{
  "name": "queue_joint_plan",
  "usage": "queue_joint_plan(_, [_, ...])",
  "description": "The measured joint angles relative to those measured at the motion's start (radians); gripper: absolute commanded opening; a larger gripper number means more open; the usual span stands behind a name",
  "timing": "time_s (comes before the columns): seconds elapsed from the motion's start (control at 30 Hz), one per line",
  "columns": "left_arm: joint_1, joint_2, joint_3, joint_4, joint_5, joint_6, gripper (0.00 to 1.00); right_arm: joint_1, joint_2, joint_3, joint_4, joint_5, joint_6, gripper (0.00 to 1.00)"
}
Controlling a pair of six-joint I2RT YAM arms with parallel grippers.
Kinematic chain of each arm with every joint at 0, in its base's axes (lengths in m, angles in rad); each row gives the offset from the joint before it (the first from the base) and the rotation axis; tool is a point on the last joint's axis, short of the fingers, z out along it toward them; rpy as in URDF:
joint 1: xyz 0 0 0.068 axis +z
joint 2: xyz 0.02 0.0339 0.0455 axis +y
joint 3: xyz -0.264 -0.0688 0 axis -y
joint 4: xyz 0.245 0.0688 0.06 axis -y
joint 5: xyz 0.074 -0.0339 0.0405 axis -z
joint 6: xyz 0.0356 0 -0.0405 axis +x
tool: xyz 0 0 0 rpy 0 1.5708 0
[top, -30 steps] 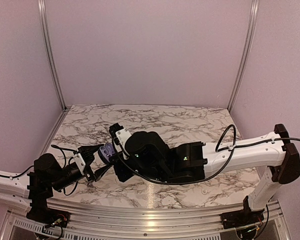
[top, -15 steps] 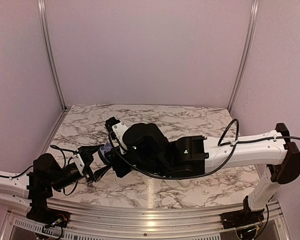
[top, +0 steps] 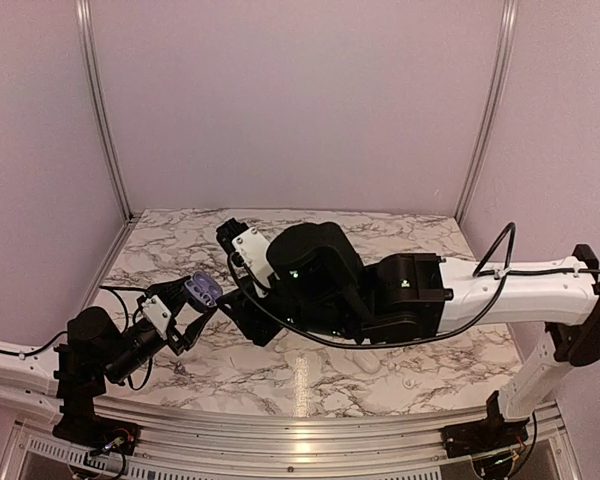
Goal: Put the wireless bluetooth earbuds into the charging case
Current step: Pick up the left earbud from the center of the board.
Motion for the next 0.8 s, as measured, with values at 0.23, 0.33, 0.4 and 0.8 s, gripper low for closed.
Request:
queue_joint_plan(0.23, [0.031,-0.081,0.0,-0.011,-0.171,-0.024,0.25,-0.049,-0.052,-0.249,0.109,-0.069,-0.053,0.51])
queue_joint_plan(0.33, [0.048,-0.144,-0.002,-0.011,-0.188,-0.042,0.25,-0.069,0.0,-0.311,0.179,-0.135,-0.099,0.51])
queue_joint_plan(0.4, [0.056,-0.175,-0.002,-0.011,-0.186,-0.054,0.25,-0.072,0.084,-0.294,0.224,-0.161,-0.136,0.51])
queue_joint_plan(0.8, [0.056,-0.389,-0.01,-0.112,-0.15,-0.15,0.25,-0.082,0.57,0.032,0.367,-0.347,-0.324,0.53])
